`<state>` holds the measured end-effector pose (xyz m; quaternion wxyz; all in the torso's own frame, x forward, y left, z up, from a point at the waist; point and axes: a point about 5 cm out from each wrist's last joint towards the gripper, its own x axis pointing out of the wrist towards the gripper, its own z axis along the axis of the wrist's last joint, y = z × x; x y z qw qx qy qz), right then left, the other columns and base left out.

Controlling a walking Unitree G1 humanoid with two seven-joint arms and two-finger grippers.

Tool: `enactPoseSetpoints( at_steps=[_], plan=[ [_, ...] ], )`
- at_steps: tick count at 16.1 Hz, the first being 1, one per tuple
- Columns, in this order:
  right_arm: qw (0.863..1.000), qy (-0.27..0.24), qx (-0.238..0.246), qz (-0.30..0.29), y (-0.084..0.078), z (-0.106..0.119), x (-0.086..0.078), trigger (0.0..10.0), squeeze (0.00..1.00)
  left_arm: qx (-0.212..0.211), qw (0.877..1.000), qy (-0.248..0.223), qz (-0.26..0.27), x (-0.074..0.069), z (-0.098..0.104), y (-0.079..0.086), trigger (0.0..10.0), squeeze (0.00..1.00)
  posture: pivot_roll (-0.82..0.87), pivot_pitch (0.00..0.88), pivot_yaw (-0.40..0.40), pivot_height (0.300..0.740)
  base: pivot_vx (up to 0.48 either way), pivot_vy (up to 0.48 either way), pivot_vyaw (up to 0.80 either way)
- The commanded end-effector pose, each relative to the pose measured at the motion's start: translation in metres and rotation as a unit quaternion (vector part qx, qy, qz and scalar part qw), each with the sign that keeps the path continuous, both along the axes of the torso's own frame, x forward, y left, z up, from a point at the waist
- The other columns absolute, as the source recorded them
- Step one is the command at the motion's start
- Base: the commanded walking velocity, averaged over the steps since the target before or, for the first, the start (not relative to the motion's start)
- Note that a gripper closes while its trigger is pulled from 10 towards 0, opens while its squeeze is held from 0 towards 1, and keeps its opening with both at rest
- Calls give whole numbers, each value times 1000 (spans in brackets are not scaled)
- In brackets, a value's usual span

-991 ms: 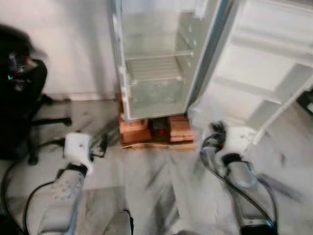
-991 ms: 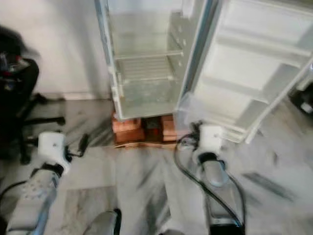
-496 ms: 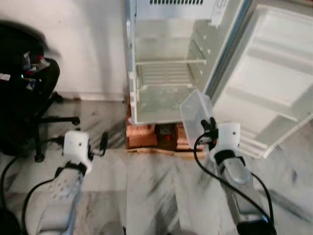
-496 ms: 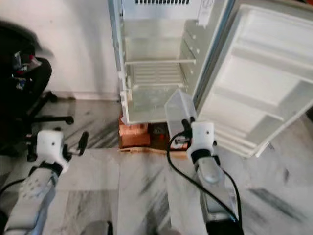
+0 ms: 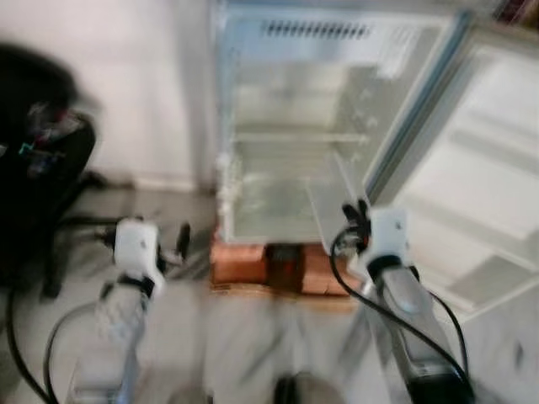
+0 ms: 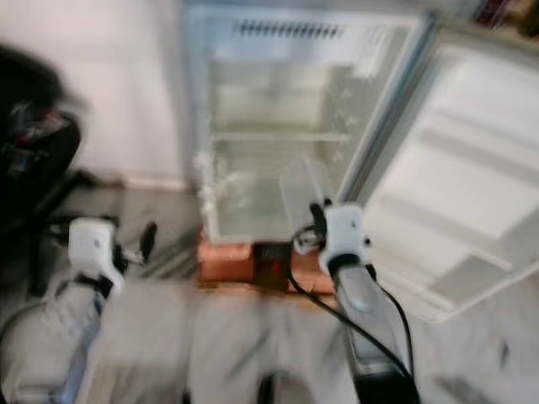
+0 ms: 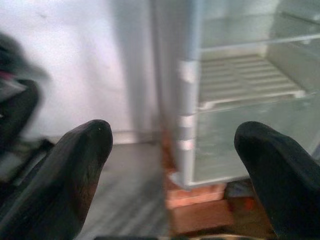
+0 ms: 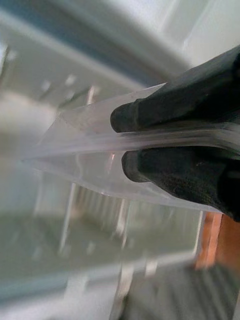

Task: Restocking fridge

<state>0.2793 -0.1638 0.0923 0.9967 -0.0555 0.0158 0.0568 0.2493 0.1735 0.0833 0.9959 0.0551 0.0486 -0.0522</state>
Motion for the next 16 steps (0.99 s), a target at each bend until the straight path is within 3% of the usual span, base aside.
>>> enactPoseSetpoints(
  at_steps=[1, 3, 13, 16],
  plan=[
    [1000, -7, 5, -3, 0, 3, 1, 10000, 0, 9, 1000, 1, 3, -2, 0, 3, 10000, 0, 105, 135, -77, 740, 390, 0, 0],
    [1000, -6, 4, 0, 2, 2, 1, 10000, 0, 8, 1000, 2, 2, -1, 0, 3, 10000, 0, 103, 134, -75, 740, 379, 0, 0],
    [1000, -1, 3, 4, 4, -1, 2, 10000, 0, 7, 1000, 5, -1, 0, -1, 2, 10000, 0, 107, 134, -72, 740, 286, 370, 0],
    [1000, 1, 2, 4, 3, -2, 2, 10000, 0, 24, 1000, 14, -1, -2, -4, 3, 10000, 0, 110, 137, -71, 740, 0, 94, 0]
  ],
)
